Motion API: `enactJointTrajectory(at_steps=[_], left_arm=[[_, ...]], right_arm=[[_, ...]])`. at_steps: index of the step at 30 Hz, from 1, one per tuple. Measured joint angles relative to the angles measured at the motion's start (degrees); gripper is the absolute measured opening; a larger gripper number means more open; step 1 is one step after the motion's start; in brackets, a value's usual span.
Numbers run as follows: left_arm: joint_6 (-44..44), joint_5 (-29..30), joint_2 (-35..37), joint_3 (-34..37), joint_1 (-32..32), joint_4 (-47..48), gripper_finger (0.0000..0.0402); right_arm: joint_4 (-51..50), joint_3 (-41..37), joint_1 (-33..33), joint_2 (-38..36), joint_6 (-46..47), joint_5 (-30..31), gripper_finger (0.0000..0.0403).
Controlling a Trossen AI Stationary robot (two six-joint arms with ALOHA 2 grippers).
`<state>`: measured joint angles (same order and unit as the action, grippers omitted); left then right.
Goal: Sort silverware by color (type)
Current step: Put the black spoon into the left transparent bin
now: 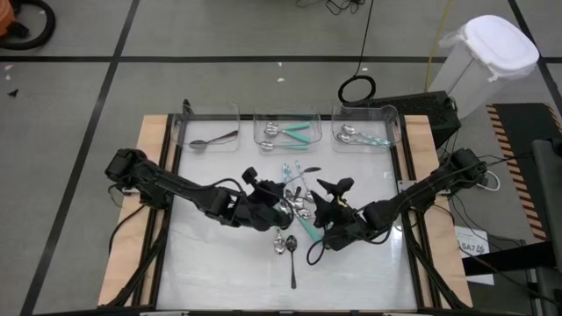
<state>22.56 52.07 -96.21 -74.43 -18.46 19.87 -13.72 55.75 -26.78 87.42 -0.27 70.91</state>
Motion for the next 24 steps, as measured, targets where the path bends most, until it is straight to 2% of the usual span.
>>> enactJointTrajectory(at_steps=[7,10,16,18,21,24], left_arm=[[-2.87,6.64,4.21,0.0,-3.65,1.97,0.0003],[-5.84,9.73,7.21,0.0,-5.35,1.57,0.0003],[-8.75,11.63,9.62,-0.02,-7.86,-0.06,0.0003],[-8.3,12.46,8.88,-0.02,-8.57,-1.92,0.0003],[-8.78,14.33,5.53,-0.04,-9.16,-6.69,0.0003],[-10.58,15.68,1.77,0.06,-9.37,-13.24,0.0003]], right_arm=[[0.27,-3.1,1.33,0.0,22.32,-11.23,0.0209],[10.71,-9.55,1.26,0.38,29.07,-12.68,0.0203],[43.28,-22.2,1.5,0.46,26.88,-18.1,0.0199],[48.76,-23.7,1.83,0.46,25.15,-20.15,0.0199],[51.69,-23.78,2.52,0.42,22.63,-22.7,0.0199],[56.34,-23.76,3.26,0.42,19.33,-28.12,0.0199]])
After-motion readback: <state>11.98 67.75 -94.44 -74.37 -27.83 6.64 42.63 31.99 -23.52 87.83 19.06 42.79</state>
